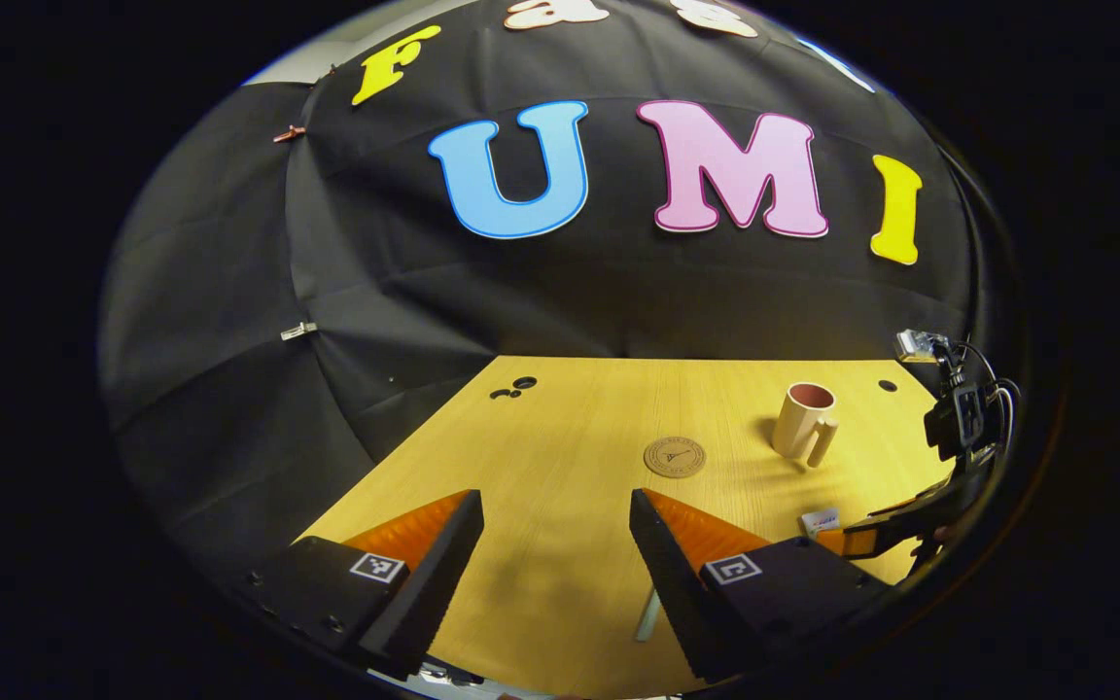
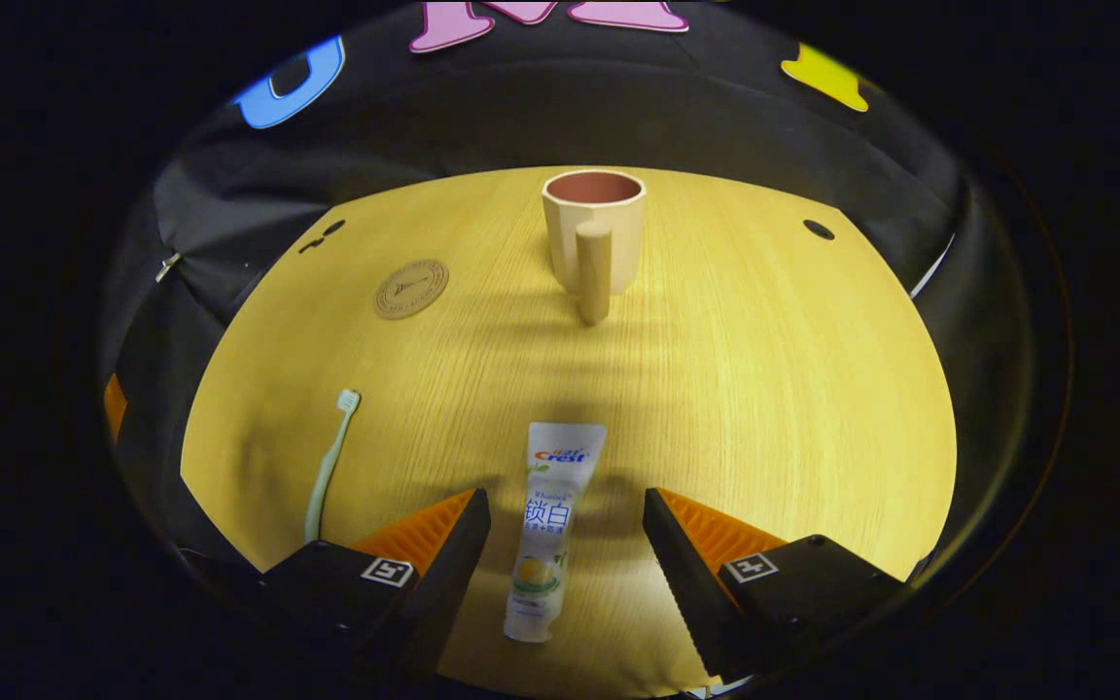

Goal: Put the toothbrush and toothpaste on the desktop into the cup, then pick up the cup and place it on the coaster on the desktop.

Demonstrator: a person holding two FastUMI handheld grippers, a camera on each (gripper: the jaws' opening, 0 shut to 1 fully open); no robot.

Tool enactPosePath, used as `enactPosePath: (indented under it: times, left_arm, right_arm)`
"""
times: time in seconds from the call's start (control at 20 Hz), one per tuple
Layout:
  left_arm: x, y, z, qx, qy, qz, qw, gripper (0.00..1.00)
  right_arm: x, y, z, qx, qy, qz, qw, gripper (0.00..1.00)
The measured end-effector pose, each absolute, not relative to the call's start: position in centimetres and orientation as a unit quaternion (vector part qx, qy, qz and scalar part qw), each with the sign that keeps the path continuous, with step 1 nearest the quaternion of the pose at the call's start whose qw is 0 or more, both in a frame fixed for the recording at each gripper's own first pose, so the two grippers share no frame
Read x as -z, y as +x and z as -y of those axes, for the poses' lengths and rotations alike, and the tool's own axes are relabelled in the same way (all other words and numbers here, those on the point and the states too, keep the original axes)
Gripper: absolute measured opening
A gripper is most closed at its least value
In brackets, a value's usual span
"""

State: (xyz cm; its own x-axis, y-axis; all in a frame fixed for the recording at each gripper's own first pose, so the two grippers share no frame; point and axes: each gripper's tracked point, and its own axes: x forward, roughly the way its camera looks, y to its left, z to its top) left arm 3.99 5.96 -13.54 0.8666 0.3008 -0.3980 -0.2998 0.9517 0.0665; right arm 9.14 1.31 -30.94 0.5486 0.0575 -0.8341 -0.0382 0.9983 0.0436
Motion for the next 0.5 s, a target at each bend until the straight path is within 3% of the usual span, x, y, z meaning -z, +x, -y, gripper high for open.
enactPosePath:
  times: [0.5]
  left_arm:
    - [15.5,4.0,-3.5,-0.113,0.005,-0.249,0.962,0.99]
  right_arm:
    - [34.0,9.3,-1.3,-0.009,-0.017,-0.515,0.857,0.96]
